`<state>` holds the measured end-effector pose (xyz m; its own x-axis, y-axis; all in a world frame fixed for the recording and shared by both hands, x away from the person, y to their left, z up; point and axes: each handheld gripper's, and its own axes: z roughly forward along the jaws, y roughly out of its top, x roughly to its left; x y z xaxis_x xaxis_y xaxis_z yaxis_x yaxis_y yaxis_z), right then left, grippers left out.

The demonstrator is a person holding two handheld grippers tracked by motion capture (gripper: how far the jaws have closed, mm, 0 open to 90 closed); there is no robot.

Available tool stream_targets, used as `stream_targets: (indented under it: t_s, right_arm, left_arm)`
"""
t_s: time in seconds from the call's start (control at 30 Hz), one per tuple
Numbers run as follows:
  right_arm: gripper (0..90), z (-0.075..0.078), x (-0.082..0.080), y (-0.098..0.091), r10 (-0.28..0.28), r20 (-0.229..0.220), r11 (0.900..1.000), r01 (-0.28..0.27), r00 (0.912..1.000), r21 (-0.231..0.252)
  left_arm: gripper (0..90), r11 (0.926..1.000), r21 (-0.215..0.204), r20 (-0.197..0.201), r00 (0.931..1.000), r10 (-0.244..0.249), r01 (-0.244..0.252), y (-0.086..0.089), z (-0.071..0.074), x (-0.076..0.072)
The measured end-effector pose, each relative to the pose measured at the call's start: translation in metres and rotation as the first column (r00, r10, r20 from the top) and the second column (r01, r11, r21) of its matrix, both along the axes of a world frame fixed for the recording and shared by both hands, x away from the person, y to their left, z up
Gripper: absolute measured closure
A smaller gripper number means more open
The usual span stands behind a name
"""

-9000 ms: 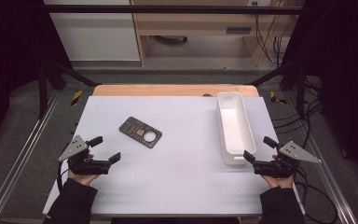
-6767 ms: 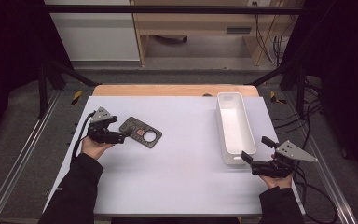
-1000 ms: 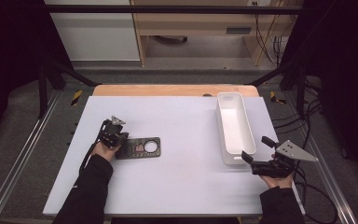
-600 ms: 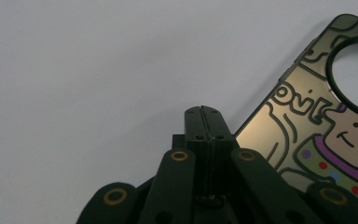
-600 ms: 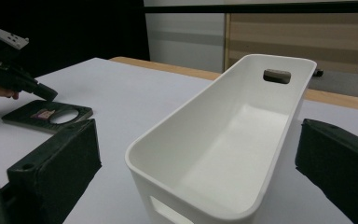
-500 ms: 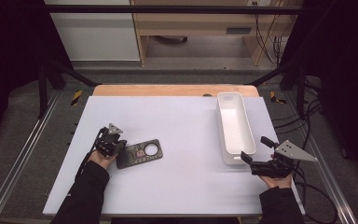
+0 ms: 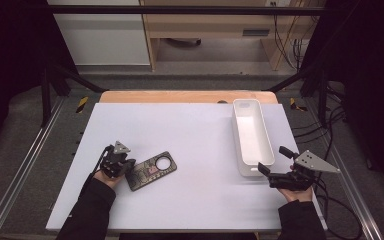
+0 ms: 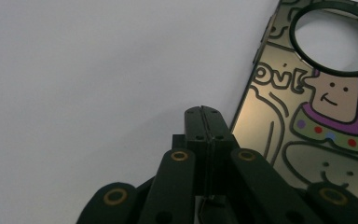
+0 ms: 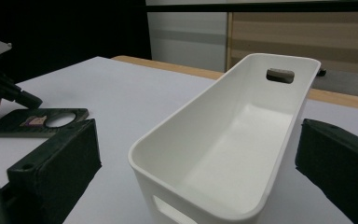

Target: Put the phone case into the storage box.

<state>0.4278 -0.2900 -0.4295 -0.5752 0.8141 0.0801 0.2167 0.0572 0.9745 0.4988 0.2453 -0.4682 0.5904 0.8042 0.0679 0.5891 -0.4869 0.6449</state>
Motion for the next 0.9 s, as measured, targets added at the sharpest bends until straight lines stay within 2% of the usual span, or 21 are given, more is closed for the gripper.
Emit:
stream_targets:
  t_s: [0.33,0.43,0.6,0.63,0.7,0.8,0.83,0.87,0.9]
  right_arm:
    - [0.1,0.0,0.0,0.0,0.002,-0.001,1.0,-0.002,1.0,0.0]
    - [0.1,0.0,0.0,0.001,0.003,-0.002,1.0,-0.003,1.0,-0.003]
    - [0.1,-0.001,0.001,0.001,0.003,-0.005,1.0,-0.003,1.0,-0.006]
    - [0.2,-0.001,0.001,0.001,0.005,-0.006,0.9999,-0.005,1.0,-0.009]
    - [0.1,-0.001,0.001,0.001,0.005,-0.008,1.0,-0.005,1.0,-0.008]
    - [0.1,-0.001,0.001,0.002,0.007,-0.007,0.9999,-0.007,1.0,-0.008]
    - [0.1,-0.001,0.001,0.002,0.007,-0.008,0.9999,-0.007,0.9999,-0.008]
    - [0.1,-0.001,0.001,0.002,0.007,-0.008,0.9999,-0.007,0.9999,-0.008]
    - [0.1,-0.001,0.001,0.002,0.008,-0.009,0.9999,-0.008,0.9999,-0.008]
  left_arm:
    - [89.1,0.9998,-0.009,-0.009,0.9998,-0.016,0.016,-0.001,-0.002,-0.011]
    - [89.1,0.9996,-0.018,0.006,0.9998,-0.019,0.019,0.0,0.001,-0.012]
    - [88.4,0.9978,-0.063,0.052,0.9985,-0.015,0.019,0.006,0.013,-0.014]
    - [83.1,0.9973,-0.071,0.063,0.9979,-0.016,0.021,0.007,0.016,-0.015]
    - [79.6,0.9958,-0.088,0.077,0.9968,-0.019,0.026,0.009,0.021,-0.017]
    - [65.3,0.9931,-0.114,0.091,0.9958,-0.015,0.025,0.01,0.027,-0.019]
    - [56.8,0.9924,-0.121,0.094,0.9954,-0.013,0.024,0.011,0.028,-0.019]
    - [56.8,0.9916,-0.127,0.099,0.9951,-0.009,0.021,0.011,0.03,-0.019]
    - [52.7,0.9915,-0.129,0.105,0.9945,-0.003,0.017,0.012,0.031,-0.02]
